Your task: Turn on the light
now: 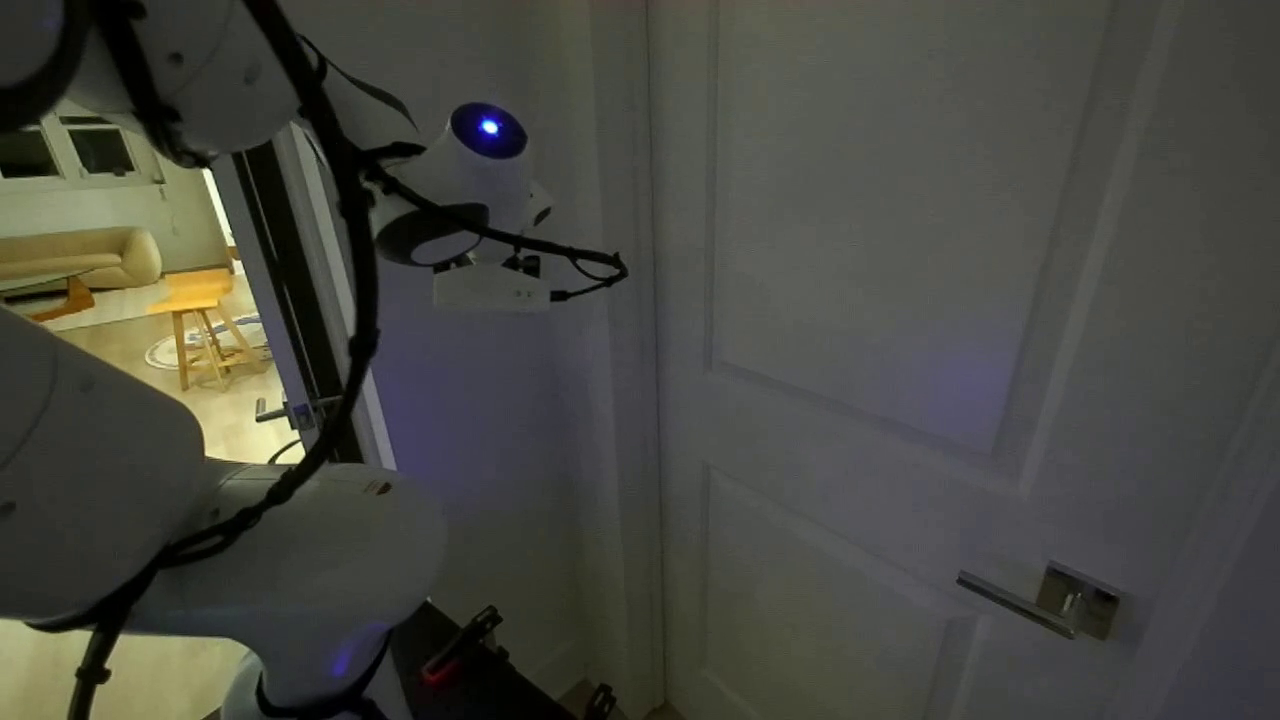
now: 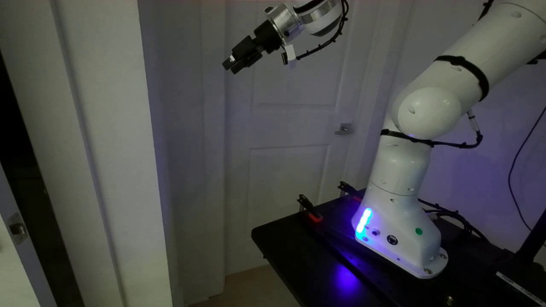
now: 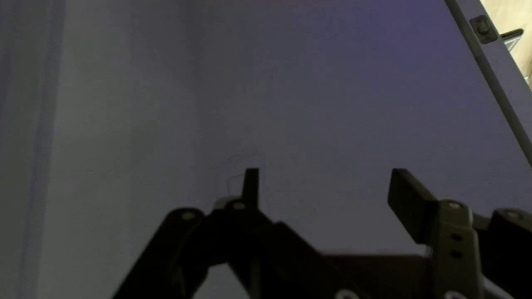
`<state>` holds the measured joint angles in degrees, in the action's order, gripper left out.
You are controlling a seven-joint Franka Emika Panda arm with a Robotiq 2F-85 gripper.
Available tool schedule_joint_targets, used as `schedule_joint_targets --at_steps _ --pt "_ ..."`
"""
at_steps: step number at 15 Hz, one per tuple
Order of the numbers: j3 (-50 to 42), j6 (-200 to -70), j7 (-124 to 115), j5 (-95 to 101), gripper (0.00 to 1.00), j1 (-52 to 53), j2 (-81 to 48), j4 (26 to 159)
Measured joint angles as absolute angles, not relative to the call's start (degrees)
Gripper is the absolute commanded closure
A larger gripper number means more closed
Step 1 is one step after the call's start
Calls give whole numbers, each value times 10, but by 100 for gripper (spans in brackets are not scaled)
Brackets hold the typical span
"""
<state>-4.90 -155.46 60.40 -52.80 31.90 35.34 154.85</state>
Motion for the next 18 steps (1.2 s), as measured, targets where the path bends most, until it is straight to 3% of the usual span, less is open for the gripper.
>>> schedule_joint_targets --at_steps 7,18 --pt "-92 -1609 675 -578 100 381 299 1532" --pt "-218 -1618 921 -806 100 485 135 1409"
